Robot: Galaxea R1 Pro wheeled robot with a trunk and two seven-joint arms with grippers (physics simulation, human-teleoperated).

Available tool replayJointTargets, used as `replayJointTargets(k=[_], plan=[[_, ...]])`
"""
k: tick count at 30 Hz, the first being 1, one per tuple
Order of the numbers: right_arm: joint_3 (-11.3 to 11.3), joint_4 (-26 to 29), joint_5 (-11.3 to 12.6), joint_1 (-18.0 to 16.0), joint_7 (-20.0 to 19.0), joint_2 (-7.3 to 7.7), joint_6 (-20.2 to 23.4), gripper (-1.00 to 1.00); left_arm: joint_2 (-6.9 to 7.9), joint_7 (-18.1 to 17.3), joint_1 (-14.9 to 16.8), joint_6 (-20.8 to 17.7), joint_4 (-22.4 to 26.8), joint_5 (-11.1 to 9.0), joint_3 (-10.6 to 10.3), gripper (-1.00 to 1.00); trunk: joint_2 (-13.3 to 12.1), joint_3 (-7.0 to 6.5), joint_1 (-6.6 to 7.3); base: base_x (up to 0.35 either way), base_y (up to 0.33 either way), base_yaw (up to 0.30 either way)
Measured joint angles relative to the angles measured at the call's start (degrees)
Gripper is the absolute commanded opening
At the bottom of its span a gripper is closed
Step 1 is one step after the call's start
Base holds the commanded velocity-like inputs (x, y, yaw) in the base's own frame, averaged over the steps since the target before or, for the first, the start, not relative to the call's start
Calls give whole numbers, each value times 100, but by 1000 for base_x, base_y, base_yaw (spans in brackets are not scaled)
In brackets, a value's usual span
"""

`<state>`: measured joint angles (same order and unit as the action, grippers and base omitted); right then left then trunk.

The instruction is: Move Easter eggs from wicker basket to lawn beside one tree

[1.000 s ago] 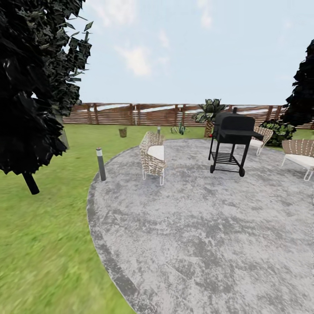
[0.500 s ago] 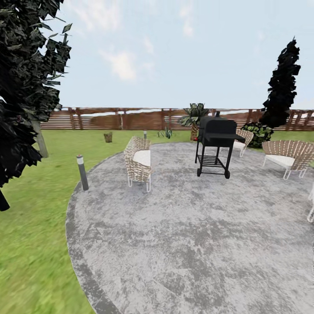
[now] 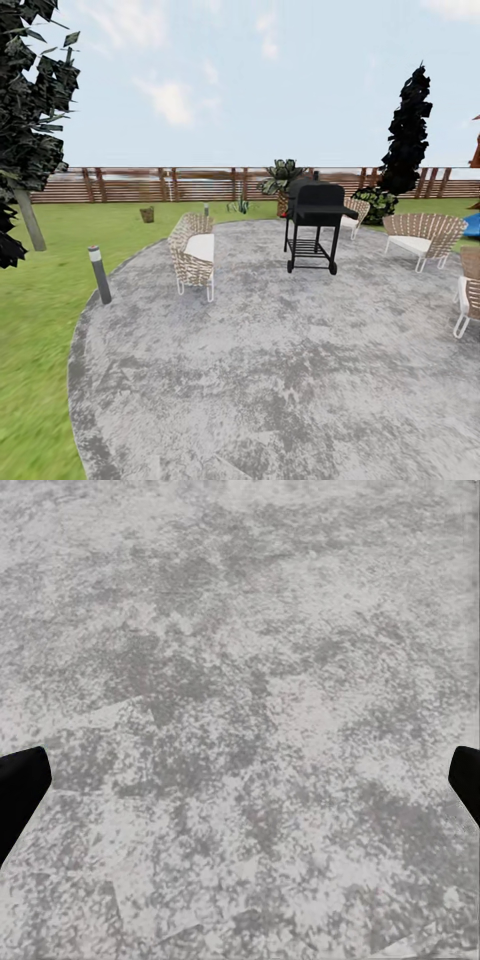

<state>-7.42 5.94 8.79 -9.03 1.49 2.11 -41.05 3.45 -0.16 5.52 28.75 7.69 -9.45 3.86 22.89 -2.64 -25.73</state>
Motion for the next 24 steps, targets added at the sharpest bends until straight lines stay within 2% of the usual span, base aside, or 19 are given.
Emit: replayJointTargets(k=[24], plan=[[0,0,-9,0,0,-1,-11,100,8,0,0,0,0,0,0,100,0,-1,0,309,-137,-1]])
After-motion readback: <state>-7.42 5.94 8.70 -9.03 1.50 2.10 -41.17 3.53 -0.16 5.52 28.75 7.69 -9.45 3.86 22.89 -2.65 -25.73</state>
